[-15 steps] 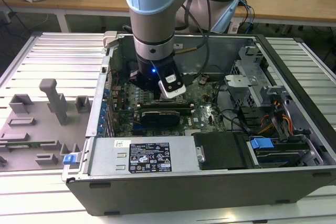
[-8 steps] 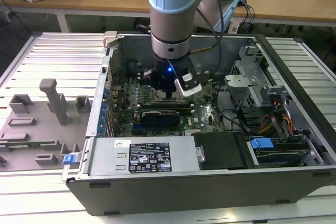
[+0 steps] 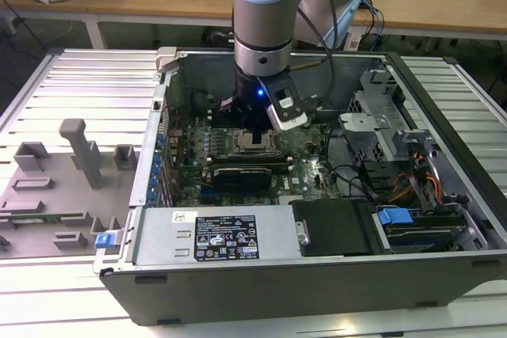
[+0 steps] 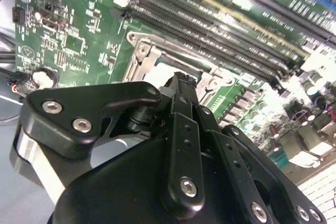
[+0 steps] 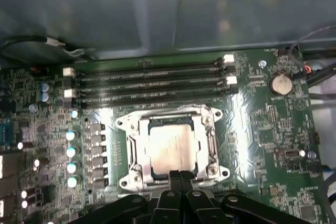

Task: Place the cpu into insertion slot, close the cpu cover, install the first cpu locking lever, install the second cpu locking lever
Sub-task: 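Install the second cpu locking lever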

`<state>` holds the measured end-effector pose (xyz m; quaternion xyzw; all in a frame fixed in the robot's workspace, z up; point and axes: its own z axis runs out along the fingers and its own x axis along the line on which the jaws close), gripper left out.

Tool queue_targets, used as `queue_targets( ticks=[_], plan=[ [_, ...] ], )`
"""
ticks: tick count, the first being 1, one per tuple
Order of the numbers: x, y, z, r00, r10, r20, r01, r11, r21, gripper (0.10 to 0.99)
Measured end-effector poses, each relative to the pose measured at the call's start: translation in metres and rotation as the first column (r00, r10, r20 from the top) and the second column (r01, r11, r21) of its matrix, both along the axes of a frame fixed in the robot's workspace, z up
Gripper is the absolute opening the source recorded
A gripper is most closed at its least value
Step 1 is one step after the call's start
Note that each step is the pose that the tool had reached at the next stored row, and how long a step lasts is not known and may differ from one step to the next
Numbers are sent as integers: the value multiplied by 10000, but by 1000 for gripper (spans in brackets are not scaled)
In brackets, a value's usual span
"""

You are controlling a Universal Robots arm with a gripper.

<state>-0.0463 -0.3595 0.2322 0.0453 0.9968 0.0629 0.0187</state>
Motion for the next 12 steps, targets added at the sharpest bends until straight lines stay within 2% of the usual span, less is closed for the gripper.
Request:
queue_targets(
  ticks=[1, 2, 7, 12],
  plan=[
    [0, 49, -1, 10000, -2, 0, 2, 10000, -75, 106],
    [0, 67, 3, 10000, -1, 0, 1, 9999, -126, 106],
    [0, 81, 105, 10000, -1, 0, 1, 9996, -278, 106],
    [0, 86, 114, 10000, -1, 0, 1, 9995, -312, 106]
  ],
)
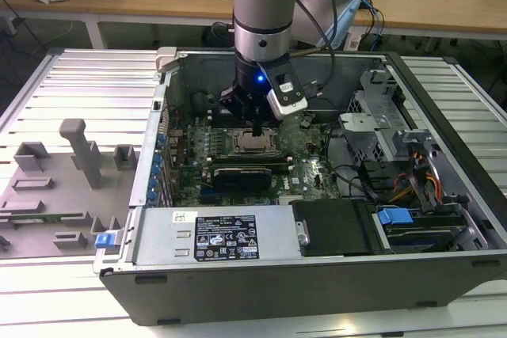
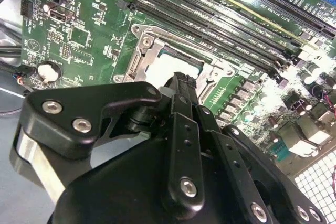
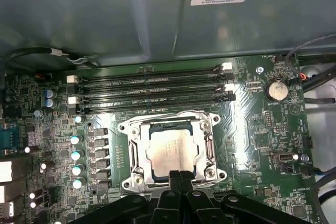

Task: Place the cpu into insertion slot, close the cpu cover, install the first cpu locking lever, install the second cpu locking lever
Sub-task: 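Install the second cpu locking lever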

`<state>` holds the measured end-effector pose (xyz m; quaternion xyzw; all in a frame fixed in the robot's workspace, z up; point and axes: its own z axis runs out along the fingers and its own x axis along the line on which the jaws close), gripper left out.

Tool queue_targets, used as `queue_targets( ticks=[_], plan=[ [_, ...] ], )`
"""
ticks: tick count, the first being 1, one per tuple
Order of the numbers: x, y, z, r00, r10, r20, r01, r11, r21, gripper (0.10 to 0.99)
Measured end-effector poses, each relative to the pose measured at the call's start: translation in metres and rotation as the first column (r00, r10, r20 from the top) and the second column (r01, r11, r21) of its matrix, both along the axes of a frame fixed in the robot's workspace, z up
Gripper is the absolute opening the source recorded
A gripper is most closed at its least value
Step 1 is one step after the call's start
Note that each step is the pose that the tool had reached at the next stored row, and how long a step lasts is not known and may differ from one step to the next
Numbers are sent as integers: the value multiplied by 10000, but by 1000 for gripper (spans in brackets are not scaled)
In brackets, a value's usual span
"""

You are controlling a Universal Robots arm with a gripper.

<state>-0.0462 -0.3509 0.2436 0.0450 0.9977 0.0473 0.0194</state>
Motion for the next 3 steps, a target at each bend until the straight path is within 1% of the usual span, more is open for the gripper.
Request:
queue_targets(
  ticks=[3],
  plan=[
    [0, 1, 0, 10000, 0, 0, 0, 10000, -3, 106]
  ],
)
